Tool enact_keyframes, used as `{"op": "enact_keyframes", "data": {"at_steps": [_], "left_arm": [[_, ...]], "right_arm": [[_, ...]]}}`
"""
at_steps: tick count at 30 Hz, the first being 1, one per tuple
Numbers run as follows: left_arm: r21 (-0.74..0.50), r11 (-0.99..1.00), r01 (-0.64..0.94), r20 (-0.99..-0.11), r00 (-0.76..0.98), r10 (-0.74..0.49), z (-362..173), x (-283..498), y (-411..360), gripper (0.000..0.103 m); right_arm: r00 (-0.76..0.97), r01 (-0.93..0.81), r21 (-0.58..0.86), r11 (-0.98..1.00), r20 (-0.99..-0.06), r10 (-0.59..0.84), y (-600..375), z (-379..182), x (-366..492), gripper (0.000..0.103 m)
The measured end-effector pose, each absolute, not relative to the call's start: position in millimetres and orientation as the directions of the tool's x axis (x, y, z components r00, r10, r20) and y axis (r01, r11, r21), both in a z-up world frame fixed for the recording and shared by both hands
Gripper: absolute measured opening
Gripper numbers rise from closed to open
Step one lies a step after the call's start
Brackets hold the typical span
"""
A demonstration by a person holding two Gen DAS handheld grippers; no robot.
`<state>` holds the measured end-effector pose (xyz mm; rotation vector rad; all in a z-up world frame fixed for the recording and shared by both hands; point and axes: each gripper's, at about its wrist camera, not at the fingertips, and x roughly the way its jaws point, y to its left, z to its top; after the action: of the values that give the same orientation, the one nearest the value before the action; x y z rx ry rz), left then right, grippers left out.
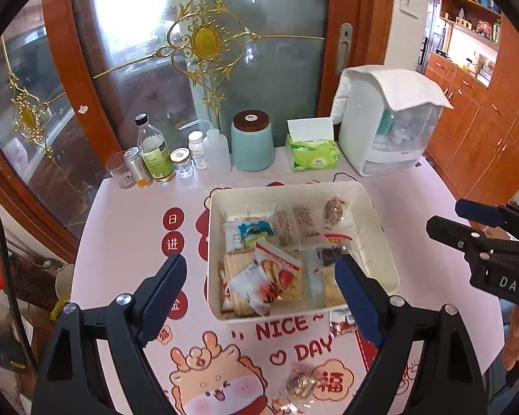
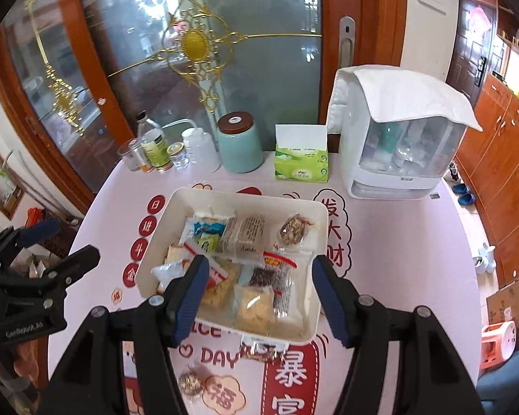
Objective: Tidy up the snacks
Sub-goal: 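Move both open tools back to the last snacks on the table, then grasp the clear nut bag with left tool while right tool grasps the brown chocolate wrapper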
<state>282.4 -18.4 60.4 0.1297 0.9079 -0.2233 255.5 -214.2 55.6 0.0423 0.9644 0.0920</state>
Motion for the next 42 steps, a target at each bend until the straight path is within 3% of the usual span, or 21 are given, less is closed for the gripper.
{"op": "enact_keyframes", "data": {"at_steps": [12, 32, 38, 42], "left_arm": [[0.027, 0.965, 0.261, -0.818, 0.561, -0.129, 26, 219, -33, 0.090], [-0.015, 0.972, 0.235, -0.940, 0.328, -0.094, -181, 168, -44, 0.088], [-0.044, 0.979, 0.201, -0.947, 0.304, -0.105, -204, 172, -38, 0.075], [-0.069, 0.977, 0.204, -0.948, 0.291, -0.128, -212, 175, -37, 0.048]], "right_arm": [[0.551, -0.117, 0.090, 0.989, -0.823, 0.140, -225, 32, 183, 0.062], [0.468, -0.015, 0.178, 0.984, -0.868, 0.165, -243, -114, 123, 0.062], [0.433, 0.007, 0.208, 0.978, -0.882, 0.185, -242, -141, 123, 0.062], [0.428, 0.021, 0.228, 0.973, -0.882, 0.197, -240, -154, 129, 0.062]]}}
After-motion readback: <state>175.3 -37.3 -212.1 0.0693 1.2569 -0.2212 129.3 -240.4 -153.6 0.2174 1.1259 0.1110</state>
